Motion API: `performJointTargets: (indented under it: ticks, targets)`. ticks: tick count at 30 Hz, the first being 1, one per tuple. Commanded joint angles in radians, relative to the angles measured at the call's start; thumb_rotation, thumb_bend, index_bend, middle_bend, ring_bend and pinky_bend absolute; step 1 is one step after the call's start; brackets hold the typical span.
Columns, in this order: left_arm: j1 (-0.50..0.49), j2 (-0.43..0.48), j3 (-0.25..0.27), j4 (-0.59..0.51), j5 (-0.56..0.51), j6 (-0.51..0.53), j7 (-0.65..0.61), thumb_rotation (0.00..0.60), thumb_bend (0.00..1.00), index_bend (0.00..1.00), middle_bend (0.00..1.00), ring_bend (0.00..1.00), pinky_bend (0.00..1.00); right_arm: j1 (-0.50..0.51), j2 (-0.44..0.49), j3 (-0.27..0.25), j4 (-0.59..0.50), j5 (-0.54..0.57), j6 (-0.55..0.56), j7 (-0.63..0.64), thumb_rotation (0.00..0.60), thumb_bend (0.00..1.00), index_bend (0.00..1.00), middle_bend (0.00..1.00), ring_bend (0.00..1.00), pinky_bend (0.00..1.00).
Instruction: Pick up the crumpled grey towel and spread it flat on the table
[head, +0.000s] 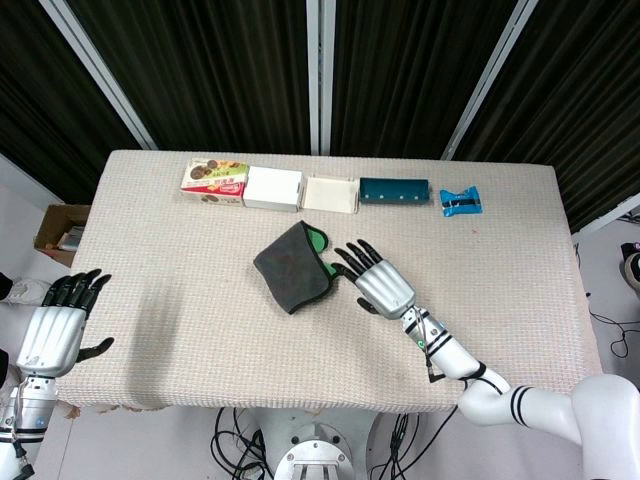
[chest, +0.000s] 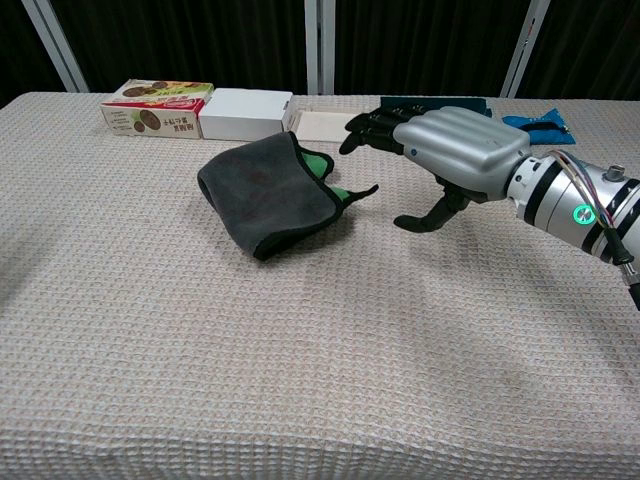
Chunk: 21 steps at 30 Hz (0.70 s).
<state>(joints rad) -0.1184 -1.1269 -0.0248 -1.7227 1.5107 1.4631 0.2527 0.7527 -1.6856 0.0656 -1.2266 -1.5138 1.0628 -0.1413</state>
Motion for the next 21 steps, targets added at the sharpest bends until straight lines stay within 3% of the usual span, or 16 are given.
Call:
performJointTargets:
  ticks: [1, 11, 21]
  targets:
    - [-0.001, -0.001, 0.000, 0.000, -0.001, -0.003, 0.001, 0.600, 0.01, 0.14, 0.11, 0.11, 0.15, -0.001, -0.005, 0.000, 0.005, 0.002, -0.005, 0.002, 0.600, 0.19, 0.15, 0.03, 0.00, 0.00]
    - [0.000, -0.001, 0.001, -0.001, 0.001, -0.001, 0.000, 0.600, 0.01, 0.14, 0.11, 0.11, 0.15, 0.017, -0.048, 0.013, 0.062, -0.004, -0.028, 0.023, 0.600, 0.20, 0.22, 0.05, 0.00, 0.00]
    - [-0.004, 0.000, -0.002, 0.004, -0.002, -0.005, -0.010, 0.600, 0.01, 0.14, 0.11, 0.11, 0.15, 0.084, -0.172, 0.038, 0.206, -0.018, -0.076, 0.068, 0.600, 0.24, 0.30, 0.07, 0.00, 0.00]
